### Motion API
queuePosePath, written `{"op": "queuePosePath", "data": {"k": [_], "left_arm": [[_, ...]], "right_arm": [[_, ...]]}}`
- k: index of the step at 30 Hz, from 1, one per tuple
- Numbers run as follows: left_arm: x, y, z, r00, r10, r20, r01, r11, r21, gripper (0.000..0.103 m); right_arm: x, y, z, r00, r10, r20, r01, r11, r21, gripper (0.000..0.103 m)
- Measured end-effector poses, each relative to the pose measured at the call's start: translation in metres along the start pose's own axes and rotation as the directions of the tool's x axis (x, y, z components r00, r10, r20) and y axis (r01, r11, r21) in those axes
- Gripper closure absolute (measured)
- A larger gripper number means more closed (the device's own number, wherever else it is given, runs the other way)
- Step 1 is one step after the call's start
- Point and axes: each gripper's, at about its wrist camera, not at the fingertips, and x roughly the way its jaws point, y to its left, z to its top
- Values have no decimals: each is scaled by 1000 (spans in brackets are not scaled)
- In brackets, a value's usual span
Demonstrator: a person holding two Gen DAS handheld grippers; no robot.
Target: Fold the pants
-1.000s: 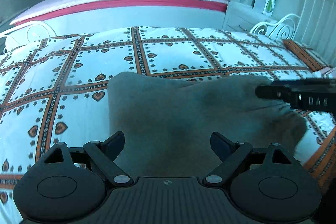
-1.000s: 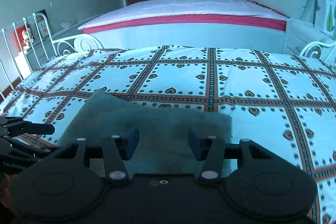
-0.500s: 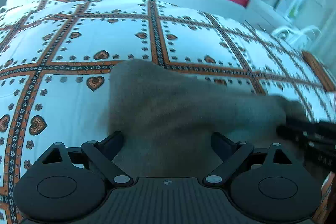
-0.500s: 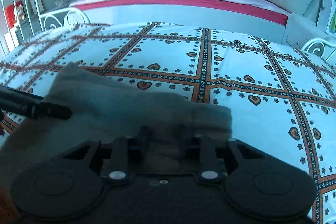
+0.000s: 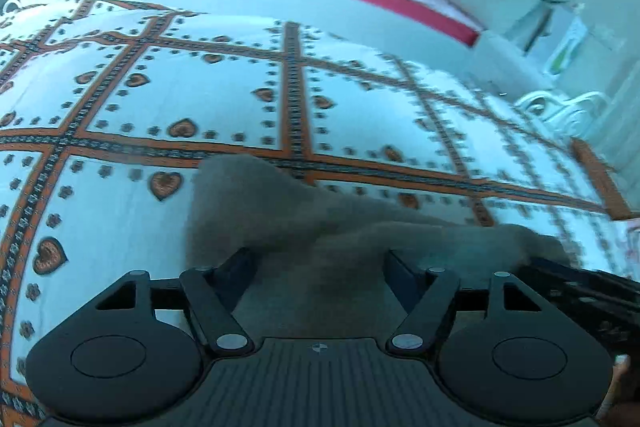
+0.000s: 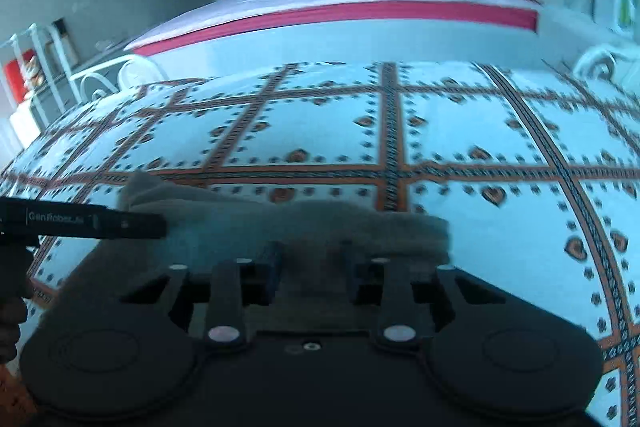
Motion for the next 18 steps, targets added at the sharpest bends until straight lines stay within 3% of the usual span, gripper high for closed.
{"op": "queuePosePath", "data": {"k": [1,5,8,11,12,13,14,15,16,18], "left_arm": [[6,0,0,1000,24,-4,-24,1000,18,31],[7,-7,5,997,76,18,-77,997,21,29],[-16,-12,5,994,84,71,-86,996,25,26],[-35,-10,-4,990,104,90,-110,992,59,12],[-39,-6,-9,991,105,78,-109,993,46,12],[-42,-1,-17,994,93,53,-95,995,30,11],[-43,2,-24,996,88,28,-89,996,29,11],[-41,4,-35,995,96,-7,-95,994,48,11],[-39,6,-48,994,102,-39,-99,992,75,11],[-42,14,-66,996,82,-37,-81,996,44,6]], "right_arm": [[2,-5,-1,1000,-4,0,4,1000,4,96],[5,-14,-1,1000,19,-4,-19,998,52,96],[-10,-6,-1,999,40,7,-40,999,20,82],[-26,1,-4,999,17,42,-16,999,-28,73],[-29,0,-5,999,13,47,-12,1000,-18,60],[-32,-2,-7,999,7,50,-7,1000,-2,37],[-34,-4,-12,999,-4,50,4,1000,5,25],[-34,-4,-16,999,-10,44,10,1000,-6,23],[-34,-1,-22,999,-30,28,31,998,-52,27],[-32,3,-32,997,-74,3,74,990,-119,24]]}}
